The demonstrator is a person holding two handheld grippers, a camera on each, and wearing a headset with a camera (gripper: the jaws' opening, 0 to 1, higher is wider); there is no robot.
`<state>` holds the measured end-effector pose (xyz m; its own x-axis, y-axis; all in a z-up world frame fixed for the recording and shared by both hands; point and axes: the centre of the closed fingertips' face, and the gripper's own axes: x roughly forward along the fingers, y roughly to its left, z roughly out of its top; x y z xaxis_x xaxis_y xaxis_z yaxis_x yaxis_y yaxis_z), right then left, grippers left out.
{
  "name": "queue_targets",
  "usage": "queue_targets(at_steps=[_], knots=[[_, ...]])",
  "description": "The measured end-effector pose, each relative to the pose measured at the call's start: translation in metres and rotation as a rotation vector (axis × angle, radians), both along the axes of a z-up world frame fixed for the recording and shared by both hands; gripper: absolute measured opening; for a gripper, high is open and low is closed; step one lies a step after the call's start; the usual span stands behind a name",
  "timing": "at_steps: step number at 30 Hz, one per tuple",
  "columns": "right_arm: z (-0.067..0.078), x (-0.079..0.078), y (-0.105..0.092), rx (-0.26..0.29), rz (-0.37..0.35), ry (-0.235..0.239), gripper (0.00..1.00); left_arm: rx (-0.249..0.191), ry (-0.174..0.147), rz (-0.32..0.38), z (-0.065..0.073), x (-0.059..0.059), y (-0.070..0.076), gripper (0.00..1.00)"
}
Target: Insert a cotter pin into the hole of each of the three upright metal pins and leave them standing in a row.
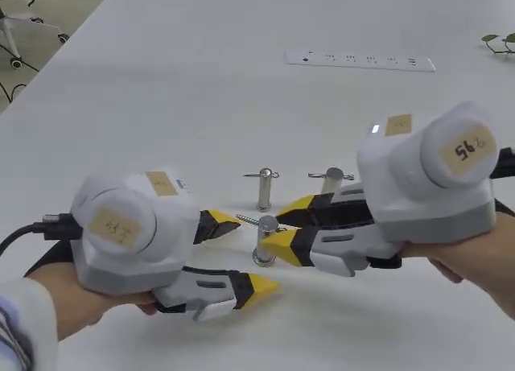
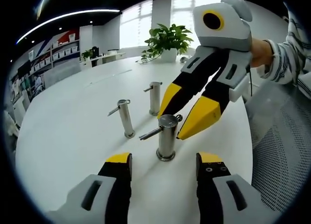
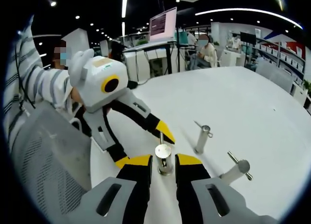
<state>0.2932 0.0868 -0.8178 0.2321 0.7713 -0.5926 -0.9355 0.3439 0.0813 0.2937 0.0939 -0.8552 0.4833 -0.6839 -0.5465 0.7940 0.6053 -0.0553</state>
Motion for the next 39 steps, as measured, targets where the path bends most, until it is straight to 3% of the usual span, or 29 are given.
queue_targets(at_steps=[2, 5, 8, 16, 23, 26, 39], knots=[[0.000, 0.000, 0.002, 0.001, 0.002, 0.001, 0.20, -0.003, -0.002, 0.023, 0.000, 0.000, 0.006, 0.55], [-0.003, 0.001, 0.005, -0.011, 0.009, -0.005, 0.20, 0.046, -0.015, 0.054, -0.004, 0.003, 0.017, 0.58], [-0.004, 0.001, 0.007, -0.019, 0.015, -0.009, 0.20, 0.047, -0.018, 0.072, -0.005, 0.004, 0.023, 0.64], [-0.006, 0.002, 0.009, -0.031, 0.027, -0.015, 0.20, -0.031, -0.024, 0.103, 0.009, 0.007, 0.024, 0.82], [-0.008, 0.003, 0.010, -0.041, 0.036, -0.023, 0.20, -0.050, -0.027, 0.093, 0.013, 0.005, 0.020, 0.95], [-0.009, 0.004, 0.011, -0.044, 0.040, -0.025, 0.19, -0.075, -0.013, 0.099, 0.015, 0.003, 0.019, 1.00], [-0.013, 0.004, 0.011, -0.069, 0.057, -0.031, 0.16, -0.076, 0.012, 0.100, 0.022, -0.004, 0.020, 1.00]])
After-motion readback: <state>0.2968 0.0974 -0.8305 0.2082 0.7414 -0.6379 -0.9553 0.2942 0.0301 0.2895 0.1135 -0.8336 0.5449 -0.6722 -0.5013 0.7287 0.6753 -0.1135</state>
